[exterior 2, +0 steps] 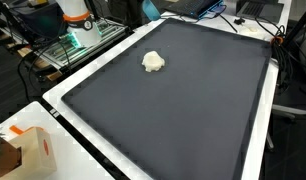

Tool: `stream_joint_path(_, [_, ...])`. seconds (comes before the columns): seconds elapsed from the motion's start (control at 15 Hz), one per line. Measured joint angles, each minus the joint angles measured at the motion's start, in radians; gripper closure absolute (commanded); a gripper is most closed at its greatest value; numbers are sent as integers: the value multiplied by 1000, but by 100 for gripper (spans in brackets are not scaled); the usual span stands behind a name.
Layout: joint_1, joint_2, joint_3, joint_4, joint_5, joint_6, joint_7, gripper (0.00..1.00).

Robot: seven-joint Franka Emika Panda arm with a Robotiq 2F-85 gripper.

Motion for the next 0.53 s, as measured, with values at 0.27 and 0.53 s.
stream_joint_path(0.27, [17, -49, 40, -1, -139, 20, 161, 75])
stream_joint_path(0.53, [29, -82, 70, -1, -257, 20, 286, 75])
